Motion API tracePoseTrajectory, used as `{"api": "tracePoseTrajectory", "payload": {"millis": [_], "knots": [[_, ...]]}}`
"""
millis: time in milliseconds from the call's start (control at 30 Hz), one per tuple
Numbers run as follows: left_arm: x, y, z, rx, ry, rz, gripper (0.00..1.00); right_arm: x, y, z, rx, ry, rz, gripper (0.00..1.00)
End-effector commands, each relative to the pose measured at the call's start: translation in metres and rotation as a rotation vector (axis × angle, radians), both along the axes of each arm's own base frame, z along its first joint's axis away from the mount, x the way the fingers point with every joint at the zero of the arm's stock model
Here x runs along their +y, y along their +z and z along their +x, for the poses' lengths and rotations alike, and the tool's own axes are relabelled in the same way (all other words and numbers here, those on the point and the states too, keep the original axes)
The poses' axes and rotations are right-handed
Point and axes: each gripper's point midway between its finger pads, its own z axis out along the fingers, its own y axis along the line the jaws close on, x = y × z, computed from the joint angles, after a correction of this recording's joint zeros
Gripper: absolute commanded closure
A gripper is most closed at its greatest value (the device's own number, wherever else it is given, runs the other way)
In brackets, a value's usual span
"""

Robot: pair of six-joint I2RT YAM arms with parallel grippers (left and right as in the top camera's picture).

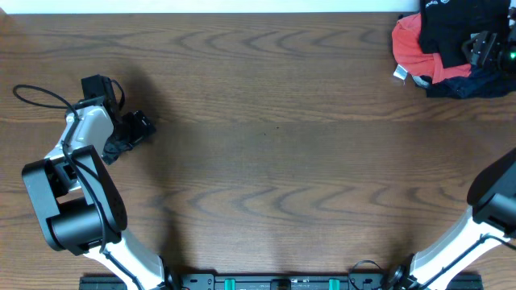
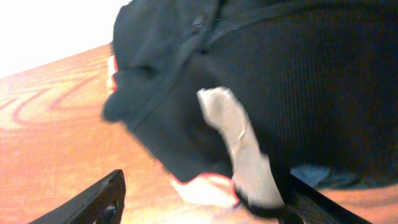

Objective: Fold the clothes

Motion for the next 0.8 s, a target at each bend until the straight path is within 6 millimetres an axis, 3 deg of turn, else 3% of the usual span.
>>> {"api": "tracePoseTrajectory", "payload": {"millis": [0,233,333,400,533,633,767], "knots": [[-0.003,-0.005,-0.003,0.009,0.007,-0.023,0.02,0.010,0.042,-0.011,-0.063,0.069,-0.073,0.29],[-0.003,-0.005,-0.003,0.009,0.007,-0.024,0.02,0.005,0.104,-0.024,-0.174,0.056,-0.226,0.28],[-0.003,-0.005,-0.003,0.009,0.006,-0.024,0.02,-0.008,0.125,-0.011,-0.262,0.022,-0.310,0.26],[-0.003,-0.005,-0.003,0.008,0.006,-0.026,0.02,-0.012,0.127,0.002,-0.300,0.017,-0.340,0.25],[-0.003,-0.005,-0.003,0.008,0.006,-0.026,0.02,-0.025,0.121,0.044,-0.394,-0.003,-0.423,0.20],[-0.003,-0.005,-0.003,0.008,0.006,-0.026,0.02,-0.035,0.105,0.082,-0.471,-0.034,-0.479,0.06],[-0.003,-0.005,-0.003,0.009,0.006,-0.026,0.02,-0.035,0.057,0.113,-0.476,-0.063,-0.427,0.01]]}}
